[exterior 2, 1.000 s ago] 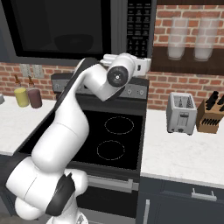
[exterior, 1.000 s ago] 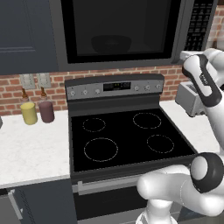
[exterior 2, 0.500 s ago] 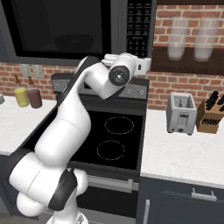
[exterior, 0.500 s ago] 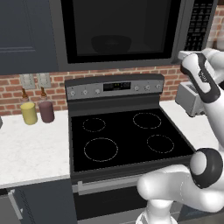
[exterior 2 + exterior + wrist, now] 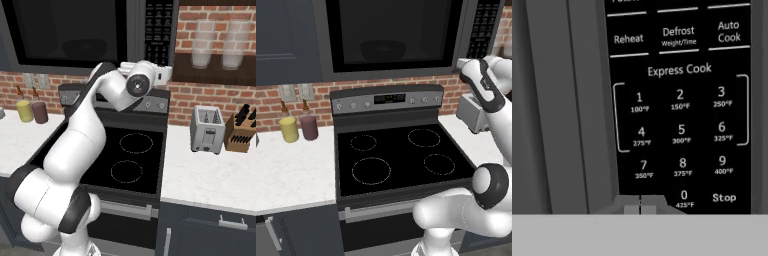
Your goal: Open the microwave, place the bowl with waffle inside the microwave, then close the microwave door and turn it on.
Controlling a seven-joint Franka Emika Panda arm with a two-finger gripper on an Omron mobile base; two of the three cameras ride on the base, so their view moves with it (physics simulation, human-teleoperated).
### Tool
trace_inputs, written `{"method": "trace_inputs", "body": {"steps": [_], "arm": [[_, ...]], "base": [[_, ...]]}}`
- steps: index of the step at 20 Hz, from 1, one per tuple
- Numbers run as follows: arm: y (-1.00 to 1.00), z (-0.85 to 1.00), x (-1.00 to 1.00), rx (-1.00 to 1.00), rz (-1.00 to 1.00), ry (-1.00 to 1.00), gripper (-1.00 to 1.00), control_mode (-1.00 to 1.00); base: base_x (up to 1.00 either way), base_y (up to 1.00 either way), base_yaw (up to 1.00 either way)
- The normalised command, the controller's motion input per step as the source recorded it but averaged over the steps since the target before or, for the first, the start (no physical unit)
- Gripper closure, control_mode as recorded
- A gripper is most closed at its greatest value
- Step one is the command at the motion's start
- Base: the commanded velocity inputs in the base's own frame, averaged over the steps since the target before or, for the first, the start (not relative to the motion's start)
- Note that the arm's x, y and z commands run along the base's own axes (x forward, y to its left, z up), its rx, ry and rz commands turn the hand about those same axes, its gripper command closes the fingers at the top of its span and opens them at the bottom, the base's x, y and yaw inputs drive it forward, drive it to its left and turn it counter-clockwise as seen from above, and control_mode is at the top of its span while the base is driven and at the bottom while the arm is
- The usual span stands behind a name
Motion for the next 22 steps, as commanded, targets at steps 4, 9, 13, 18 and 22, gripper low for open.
{"method": "trace_inputs", "body": {"steps": [4,9,13,18,22], "arm": [[0.0,-0.53,0.23,0.0,0.04,-0.05,1.0,-1.0],[0.0,-0.18,0.81,0.0,0.0,-0.01,1.0,-1.0],[0.0,0.04,0.76,0.0,0.0,0.0,1.0,-1.0],[0.0,0.28,0.29,0.0,0.0,0.0,1.0,-1.0],[0.0,0.37,0.23,0.0,0.0,0.01,1.0,-1.0]], "base": [[0.0,0.0,0.0],[0.0,0.0,0.0],[0.0,0.0,0.0],[0.0,0.0,0.0],[0.0,0.0,0.0]]}}
